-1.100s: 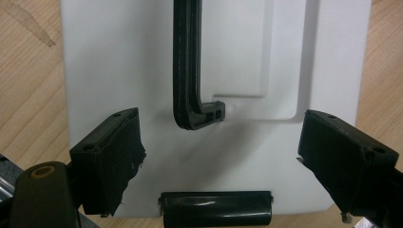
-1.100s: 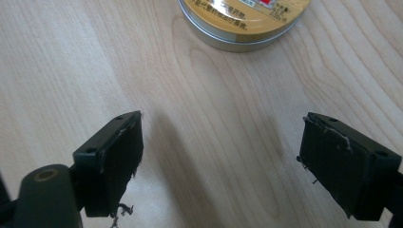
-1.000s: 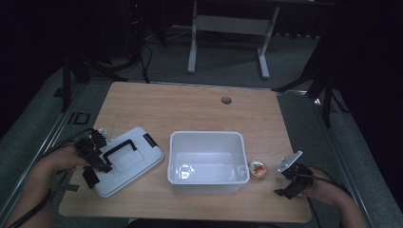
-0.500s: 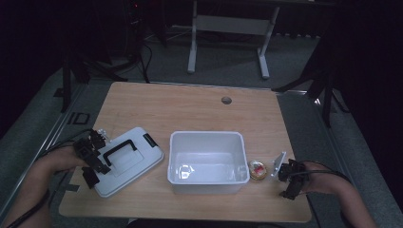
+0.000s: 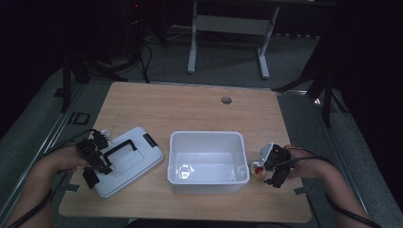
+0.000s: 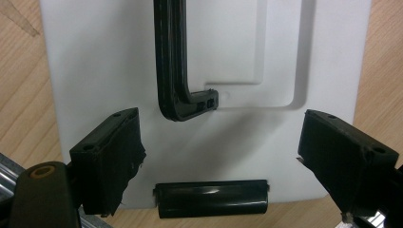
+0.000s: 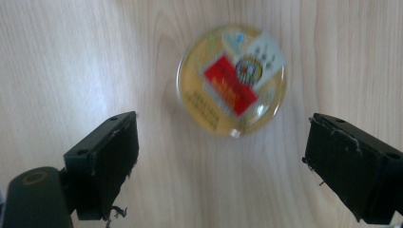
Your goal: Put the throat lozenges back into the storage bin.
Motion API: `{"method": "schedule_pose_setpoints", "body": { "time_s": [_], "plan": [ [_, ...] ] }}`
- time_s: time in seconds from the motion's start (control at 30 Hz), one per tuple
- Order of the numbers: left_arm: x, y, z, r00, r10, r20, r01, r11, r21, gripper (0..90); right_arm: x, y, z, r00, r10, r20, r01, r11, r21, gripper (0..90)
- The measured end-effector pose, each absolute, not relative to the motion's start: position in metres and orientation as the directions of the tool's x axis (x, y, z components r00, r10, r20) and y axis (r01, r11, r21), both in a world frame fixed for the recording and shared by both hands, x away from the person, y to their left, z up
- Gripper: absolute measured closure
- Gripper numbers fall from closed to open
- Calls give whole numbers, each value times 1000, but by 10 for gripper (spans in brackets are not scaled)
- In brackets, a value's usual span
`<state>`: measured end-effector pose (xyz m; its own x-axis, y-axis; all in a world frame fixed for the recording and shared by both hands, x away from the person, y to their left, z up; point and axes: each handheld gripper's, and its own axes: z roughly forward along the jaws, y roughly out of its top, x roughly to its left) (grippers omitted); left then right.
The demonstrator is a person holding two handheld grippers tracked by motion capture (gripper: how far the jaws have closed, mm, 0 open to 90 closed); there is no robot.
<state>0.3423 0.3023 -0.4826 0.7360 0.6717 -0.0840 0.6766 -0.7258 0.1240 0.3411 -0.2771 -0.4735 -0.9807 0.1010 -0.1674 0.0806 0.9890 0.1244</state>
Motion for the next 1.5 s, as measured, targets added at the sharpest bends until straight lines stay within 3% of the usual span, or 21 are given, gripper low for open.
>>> {"method": "schedule_pose_setpoints", "body": {
  "time_s": [0.17, 0.77, 1.13, 1.5],
  "plan": [
    [342, 302, -480, 742, 665, -86, 671, -730, 130, 141, 350, -265, -487, -989, 48, -143, 34, 994, 101, 121],
    [343, 301, -480, 744, 662, -89, 668, -734, 123, 141, 373, -256, -514, -996, 56, -70, 50, 995, 90, 196],
    [342, 300, -479, 745, 663, -80, 667, -736, 115, 141, 367, -265, -496, -994, 72, -80, 70, 997, 32, 198],
    [341, 301, -474, 745, 663, -70, 667, -736, 118, 141, 359, -266, -458, -993, 99, -62, 97, 995, 34, 203]
  ]
}}
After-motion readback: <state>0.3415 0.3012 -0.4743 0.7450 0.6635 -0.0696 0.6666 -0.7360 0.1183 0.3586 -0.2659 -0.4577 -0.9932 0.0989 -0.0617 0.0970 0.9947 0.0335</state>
